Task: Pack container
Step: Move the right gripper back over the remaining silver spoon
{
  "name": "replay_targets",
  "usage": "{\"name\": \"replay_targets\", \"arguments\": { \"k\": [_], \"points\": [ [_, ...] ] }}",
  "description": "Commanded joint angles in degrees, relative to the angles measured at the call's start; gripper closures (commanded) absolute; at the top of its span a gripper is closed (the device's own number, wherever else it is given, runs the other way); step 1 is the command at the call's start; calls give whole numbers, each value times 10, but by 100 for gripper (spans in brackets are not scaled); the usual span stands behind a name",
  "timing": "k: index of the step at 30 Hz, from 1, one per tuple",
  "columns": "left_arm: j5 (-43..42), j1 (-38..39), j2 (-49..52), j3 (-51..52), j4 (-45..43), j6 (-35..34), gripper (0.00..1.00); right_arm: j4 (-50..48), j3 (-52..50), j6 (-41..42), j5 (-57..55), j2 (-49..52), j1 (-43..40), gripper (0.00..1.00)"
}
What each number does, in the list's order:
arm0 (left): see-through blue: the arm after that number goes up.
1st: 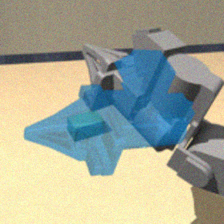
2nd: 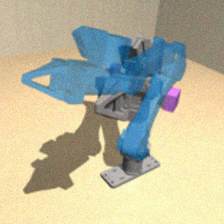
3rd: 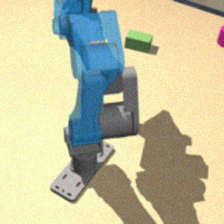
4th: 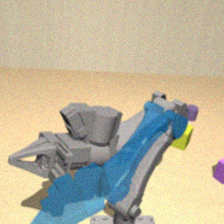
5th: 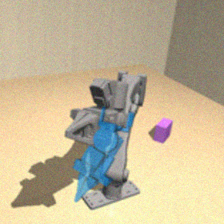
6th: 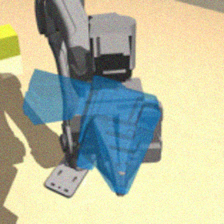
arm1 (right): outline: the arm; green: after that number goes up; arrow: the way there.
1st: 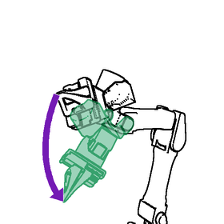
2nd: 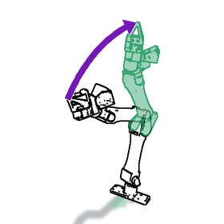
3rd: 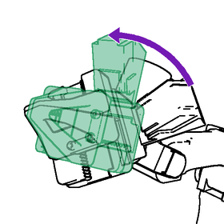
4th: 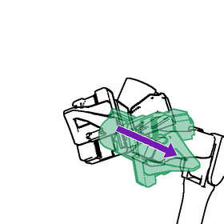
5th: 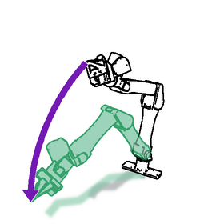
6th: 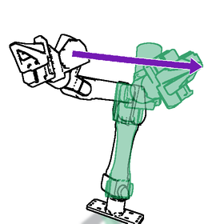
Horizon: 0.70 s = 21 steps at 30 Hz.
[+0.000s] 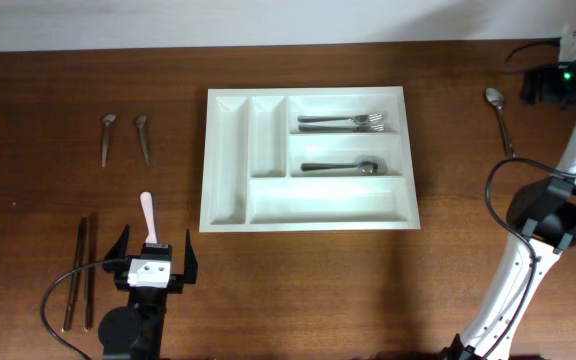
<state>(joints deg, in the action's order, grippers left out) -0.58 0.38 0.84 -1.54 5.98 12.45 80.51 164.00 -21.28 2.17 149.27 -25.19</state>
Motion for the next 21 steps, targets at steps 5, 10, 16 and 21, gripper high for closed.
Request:
{"name": "replay_targets", "arguments": {
  "k": [5,10,16,21],
  "points": [
    [4,-3,-5,4,-2,1,1,-54,-87,-8,-60,14,43,1],
    [4,-3,-5,4,-2,1,1,-58,-123,2,-59,34,43,1],
    [4,-3,-5,4,-2,1,1,-63,-123,22,-55,63,26,1],
    [4,-3,-5,4,-2,1,1,-64,-123,16,-55,78,14,1]
  ]
}}
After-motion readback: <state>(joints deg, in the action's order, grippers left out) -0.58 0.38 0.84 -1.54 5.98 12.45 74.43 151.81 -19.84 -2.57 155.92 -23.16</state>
